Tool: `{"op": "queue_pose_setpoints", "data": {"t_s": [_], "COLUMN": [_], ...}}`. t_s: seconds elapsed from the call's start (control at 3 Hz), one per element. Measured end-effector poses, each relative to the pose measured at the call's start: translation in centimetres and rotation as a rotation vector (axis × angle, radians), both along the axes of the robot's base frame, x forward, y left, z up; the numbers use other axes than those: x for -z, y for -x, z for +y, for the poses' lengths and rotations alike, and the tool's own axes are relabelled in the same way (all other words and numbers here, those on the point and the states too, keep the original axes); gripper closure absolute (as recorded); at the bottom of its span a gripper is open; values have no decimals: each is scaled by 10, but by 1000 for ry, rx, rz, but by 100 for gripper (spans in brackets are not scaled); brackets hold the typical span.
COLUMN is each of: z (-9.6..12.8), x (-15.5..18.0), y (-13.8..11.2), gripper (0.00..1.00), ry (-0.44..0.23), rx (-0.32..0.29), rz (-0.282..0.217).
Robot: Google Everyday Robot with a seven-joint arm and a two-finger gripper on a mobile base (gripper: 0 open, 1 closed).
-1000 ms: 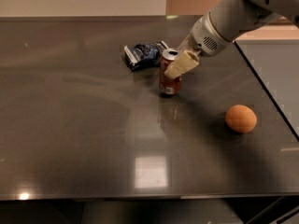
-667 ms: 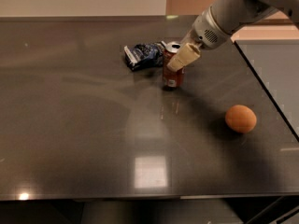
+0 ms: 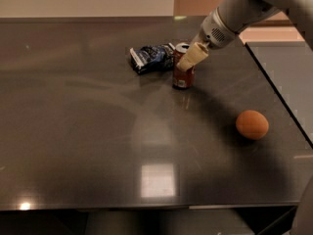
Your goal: Move coke can near blue chip bag
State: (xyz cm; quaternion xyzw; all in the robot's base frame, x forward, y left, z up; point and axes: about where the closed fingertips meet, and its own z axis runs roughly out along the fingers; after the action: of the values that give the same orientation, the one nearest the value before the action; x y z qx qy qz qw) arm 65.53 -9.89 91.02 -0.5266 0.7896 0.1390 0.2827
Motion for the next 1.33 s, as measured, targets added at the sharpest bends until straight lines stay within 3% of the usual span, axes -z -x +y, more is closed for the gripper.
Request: {"op": "queue_pose_setpoints", "data": {"t_s": [1.0,1.33], "z": [-5,-3], "x": [10,12], "y": [-25,-25], "gripper": [12,0], "ry": [-46,-45], "rx": [40,37], "rz": [6,10]}}
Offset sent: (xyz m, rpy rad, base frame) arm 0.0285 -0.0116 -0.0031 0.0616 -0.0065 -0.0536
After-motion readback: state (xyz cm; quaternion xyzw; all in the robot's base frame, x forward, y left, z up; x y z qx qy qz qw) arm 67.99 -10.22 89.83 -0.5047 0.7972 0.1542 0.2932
